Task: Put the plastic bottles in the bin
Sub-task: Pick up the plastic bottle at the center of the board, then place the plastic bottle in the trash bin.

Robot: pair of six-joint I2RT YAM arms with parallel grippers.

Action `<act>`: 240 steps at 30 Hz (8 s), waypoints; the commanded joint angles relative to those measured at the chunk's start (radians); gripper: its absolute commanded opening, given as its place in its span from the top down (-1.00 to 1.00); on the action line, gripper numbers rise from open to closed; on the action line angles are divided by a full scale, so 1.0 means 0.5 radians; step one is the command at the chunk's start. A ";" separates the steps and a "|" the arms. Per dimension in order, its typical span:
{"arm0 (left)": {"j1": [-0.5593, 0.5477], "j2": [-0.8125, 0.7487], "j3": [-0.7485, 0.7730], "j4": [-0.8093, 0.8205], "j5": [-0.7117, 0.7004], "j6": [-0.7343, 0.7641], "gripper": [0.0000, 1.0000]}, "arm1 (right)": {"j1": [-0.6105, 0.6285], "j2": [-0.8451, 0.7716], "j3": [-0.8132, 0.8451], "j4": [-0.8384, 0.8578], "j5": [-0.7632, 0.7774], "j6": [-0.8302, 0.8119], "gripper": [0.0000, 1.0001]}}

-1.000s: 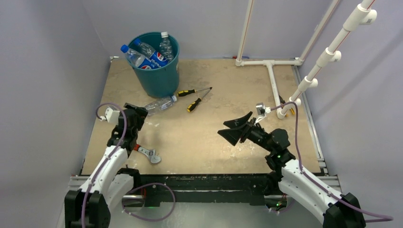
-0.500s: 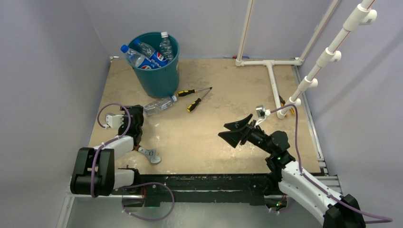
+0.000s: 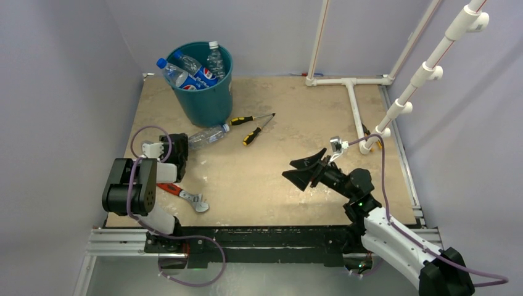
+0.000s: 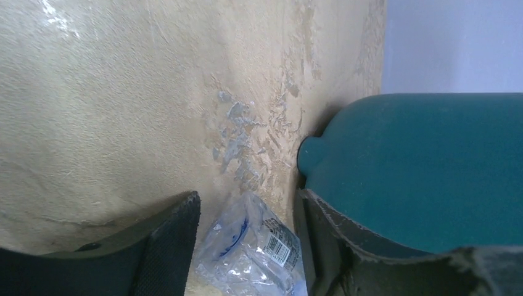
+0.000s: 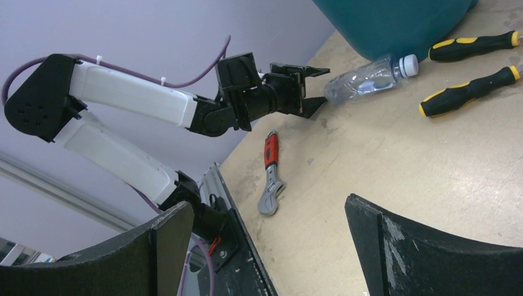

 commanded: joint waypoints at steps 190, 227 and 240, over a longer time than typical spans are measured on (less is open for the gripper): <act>-1.291 -2.755 0.520 -2.235 -0.552 1.390 -0.98 | 0.607 1.571 2.825 -0.394 1.110 -0.974 1.00; -1.292 -2.677 0.515 -1.979 -0.559 1.640 -0.92 | 0.425 2.303 3.917 -0.922 0.963 -0.660 1.00; -1.291 -2.911 0.413 -2.117 -0.582 1.466 -0.88 | 0.429 2.418 3.750 -0.760 1.147 -1.131 1.00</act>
